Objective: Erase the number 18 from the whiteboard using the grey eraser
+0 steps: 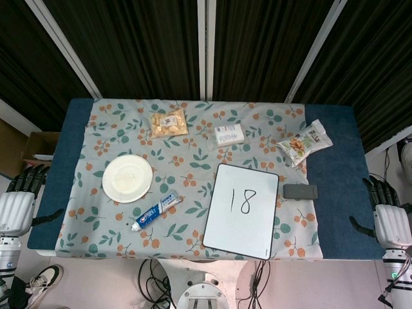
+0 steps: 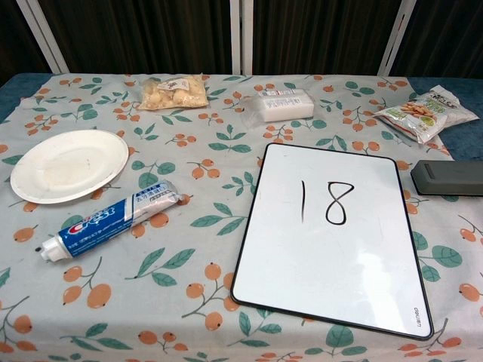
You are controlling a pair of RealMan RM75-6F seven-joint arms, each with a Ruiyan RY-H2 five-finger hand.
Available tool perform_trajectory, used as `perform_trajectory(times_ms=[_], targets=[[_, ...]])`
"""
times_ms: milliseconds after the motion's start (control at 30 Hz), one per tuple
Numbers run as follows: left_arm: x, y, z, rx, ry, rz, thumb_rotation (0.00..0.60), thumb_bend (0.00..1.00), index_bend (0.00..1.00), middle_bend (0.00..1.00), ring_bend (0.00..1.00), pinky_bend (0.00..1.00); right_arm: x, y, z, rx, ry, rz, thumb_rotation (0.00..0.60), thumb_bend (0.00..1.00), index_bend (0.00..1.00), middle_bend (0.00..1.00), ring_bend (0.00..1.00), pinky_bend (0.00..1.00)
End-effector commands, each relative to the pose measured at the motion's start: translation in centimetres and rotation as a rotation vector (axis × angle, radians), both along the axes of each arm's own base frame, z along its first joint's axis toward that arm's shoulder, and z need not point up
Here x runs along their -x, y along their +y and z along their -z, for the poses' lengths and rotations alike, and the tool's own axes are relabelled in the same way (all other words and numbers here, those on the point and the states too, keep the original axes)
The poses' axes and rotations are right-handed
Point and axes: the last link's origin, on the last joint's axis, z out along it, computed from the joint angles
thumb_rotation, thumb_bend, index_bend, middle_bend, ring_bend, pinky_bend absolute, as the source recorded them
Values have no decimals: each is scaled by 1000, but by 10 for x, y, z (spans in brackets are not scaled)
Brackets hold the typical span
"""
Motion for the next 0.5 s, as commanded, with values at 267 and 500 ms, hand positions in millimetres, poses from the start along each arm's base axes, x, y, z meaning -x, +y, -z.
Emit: perform_trajectory(times_ms=[267,500], targets=[[-2,1,4,5,-6,9,503,46,101,89,61,166,0,3,-1,-2,-1,-6,600,142,0,0,0,0],[-2,2,2,7,14,6,502,45,101,89,61,166,2,2,3,-42,-23,27,600,142,0,0,0,0]])
